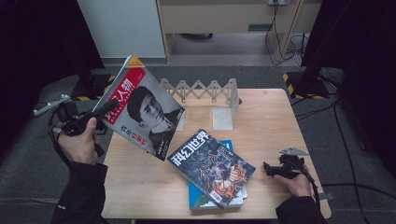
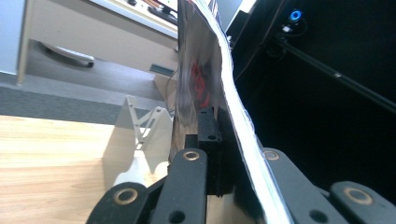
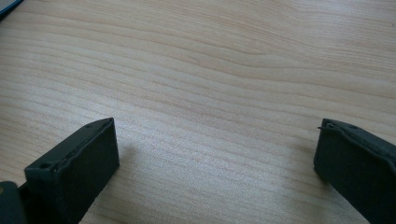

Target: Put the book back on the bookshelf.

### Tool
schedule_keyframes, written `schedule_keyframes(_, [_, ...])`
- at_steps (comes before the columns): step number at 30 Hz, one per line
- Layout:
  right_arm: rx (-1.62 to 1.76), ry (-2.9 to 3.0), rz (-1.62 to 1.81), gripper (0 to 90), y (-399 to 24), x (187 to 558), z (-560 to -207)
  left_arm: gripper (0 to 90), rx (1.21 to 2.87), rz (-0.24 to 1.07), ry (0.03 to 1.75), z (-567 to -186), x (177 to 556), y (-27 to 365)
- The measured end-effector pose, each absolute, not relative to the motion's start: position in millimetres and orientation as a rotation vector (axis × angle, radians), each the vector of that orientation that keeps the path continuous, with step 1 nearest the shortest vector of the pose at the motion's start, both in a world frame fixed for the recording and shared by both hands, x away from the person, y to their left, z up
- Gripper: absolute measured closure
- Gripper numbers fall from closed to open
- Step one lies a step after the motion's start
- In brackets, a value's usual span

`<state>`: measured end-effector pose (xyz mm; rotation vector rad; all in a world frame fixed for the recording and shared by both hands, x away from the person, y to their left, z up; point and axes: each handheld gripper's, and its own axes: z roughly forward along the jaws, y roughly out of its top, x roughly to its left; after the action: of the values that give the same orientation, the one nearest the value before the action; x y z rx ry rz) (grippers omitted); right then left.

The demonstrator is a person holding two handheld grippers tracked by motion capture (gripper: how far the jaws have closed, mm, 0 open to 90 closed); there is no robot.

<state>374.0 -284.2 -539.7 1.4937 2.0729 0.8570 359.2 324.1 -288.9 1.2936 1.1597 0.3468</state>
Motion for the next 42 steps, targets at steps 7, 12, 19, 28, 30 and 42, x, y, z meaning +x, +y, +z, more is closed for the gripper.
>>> schedule_keyframes(7, [1.495, 2.072, 0.857, 0.3, -284.1, 374.0, -539.7, 86.3, 1.310, 0.406, 1.195, -286.9, 371.0, 318.7])
schedule_keyframes(12, [1.495, 2.072, 0.857, 0.3, -284.1, 374.0, -539.7, 86.3, 1.321, 0.436, 1.216, -286.3, 382.5, 313.6])
schedule_keyframes(19, [1.500, 2.070, 0.857, 0.3, -283.7, 374.0, -539.6, 86.3, 1.308, 0.461, 1.231, -286.1, 394.3, 311.5])
schedule_keyframes(28, [1.500, 2.073, 0.853, 0.3, -283.9, 374.1, -539.3, 86.3, 1.344, 0.548, 1.264, -289.1, 408.5, 296.9])
schedule_keyframes(30, [1.501, 2.071, 0.854, 0.3, -283.7, 374.1, -539.4, 86.3, 1.352, 0.559, 1.267, -289.6, 411.6, 294.2])
schedule_keyframes(42, [1.501, 2.073, 0.854, 0.3, -283.8, 374.1, -539.3, 86.4, 1.410, 0.631, 1.284, -292.5, 430.5, 275.5])
